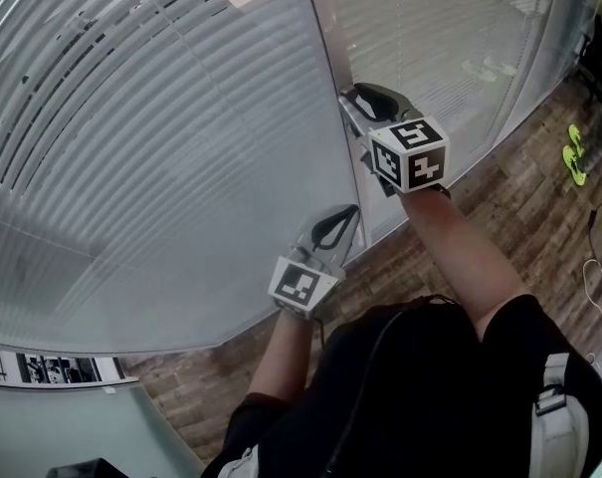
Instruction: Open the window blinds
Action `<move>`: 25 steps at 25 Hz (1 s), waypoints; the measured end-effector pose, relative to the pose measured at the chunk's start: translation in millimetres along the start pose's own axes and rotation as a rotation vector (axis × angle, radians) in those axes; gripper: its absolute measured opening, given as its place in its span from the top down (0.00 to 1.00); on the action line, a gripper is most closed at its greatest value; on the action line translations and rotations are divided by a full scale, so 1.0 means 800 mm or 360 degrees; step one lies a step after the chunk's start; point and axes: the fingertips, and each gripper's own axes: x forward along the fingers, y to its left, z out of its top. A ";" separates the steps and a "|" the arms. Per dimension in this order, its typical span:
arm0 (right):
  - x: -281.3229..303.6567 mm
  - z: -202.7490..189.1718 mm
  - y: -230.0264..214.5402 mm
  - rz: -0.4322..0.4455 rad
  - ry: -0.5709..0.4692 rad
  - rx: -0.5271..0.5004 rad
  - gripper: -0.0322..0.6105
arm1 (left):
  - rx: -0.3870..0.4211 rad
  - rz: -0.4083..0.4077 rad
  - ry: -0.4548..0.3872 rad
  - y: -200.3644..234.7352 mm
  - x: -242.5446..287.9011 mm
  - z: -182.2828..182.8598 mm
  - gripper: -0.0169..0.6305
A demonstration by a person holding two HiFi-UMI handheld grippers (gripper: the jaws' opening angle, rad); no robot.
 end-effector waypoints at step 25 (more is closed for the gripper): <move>-0.011 0.005 0.020 0.0057 0.0202 -0.1864 0.55 | 0.0003 -0.0018 -0.0012 -0.004 0.018 -0.009 0.97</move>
